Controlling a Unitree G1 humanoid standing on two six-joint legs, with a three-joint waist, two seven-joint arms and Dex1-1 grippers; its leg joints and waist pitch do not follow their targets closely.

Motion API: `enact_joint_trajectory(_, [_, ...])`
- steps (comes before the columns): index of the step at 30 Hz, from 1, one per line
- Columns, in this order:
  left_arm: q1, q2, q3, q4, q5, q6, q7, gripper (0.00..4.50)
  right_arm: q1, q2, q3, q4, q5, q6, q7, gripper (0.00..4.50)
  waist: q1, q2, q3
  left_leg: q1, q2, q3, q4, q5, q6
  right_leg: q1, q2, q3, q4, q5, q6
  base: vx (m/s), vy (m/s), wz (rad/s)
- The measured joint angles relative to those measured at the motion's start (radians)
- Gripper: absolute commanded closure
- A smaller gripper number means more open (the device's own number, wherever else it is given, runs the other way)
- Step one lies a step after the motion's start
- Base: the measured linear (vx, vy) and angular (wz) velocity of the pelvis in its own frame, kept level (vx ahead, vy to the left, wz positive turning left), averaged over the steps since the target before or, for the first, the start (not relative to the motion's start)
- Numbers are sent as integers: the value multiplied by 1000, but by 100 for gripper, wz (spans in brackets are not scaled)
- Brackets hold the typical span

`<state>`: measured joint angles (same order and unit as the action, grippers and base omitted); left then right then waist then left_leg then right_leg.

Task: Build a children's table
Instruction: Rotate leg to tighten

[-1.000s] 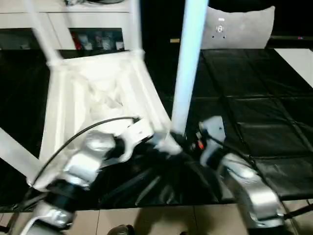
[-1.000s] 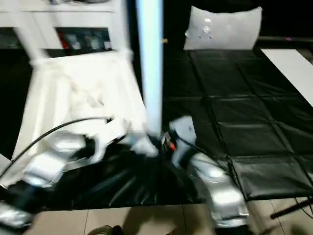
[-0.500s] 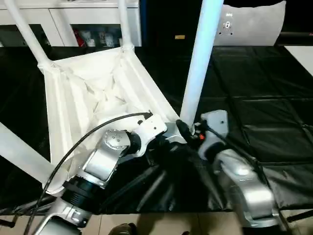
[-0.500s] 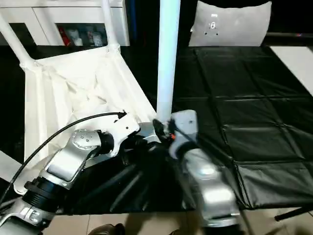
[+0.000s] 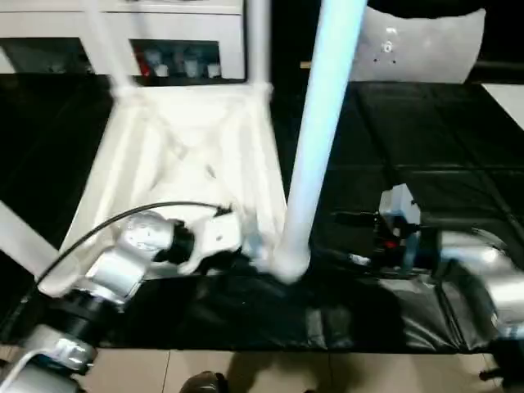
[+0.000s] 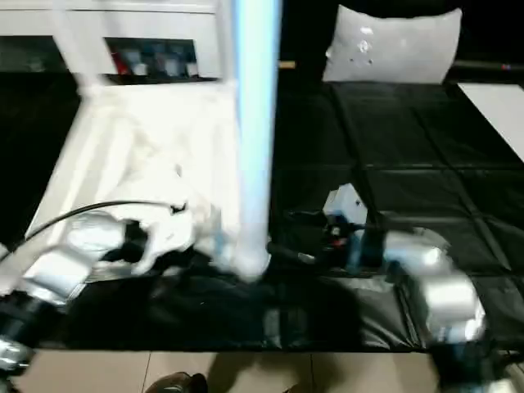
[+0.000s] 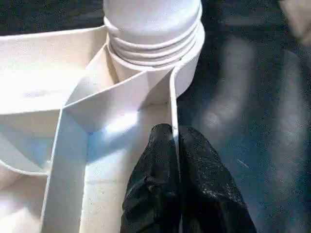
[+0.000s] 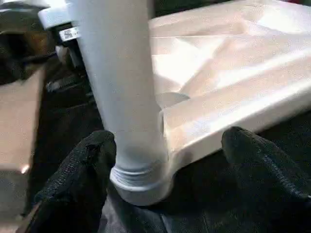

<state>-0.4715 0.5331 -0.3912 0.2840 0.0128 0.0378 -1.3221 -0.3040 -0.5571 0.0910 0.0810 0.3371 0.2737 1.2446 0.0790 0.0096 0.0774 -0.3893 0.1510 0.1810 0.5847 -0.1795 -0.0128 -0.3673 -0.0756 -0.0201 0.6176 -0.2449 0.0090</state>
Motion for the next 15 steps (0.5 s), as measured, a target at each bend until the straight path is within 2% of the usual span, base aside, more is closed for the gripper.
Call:
enact_joint_trajectory(2, [-6,6,-10,7,-2,-25,-32,450,-18,-6,23,21,-2,-16,56,71,11,-2,0,-1,0,0,4,-1,1,0,0,0,1,1,-1,0,0,0])
enact_joint_trajectory(4, [-18,8,-21,30,-7,-62,-70,450,-58,-3,65,66,-2,-28,131,71,14,-5,1,-2,0,1,8,-1,3,0,-1,0,4,2,-3,0,0,0])
enact_joint_trajectory(8, [-41,8,-41,60,-8,-101,-106,450,-101,10,98,116,0,-45,213,71,21,-13,1,-2,0,3,10,0,4,0,-3,1,7,4,-7,0,0,0])
enact_joint_trajectory(15, [-69,-16,-67,88,-6,-125,-137,450,-133,84,176,197,3,-52,278,129,34,-17,2,-2,1,11,11,0,4,-1,-6,1,8,5,-9,0,0,0])
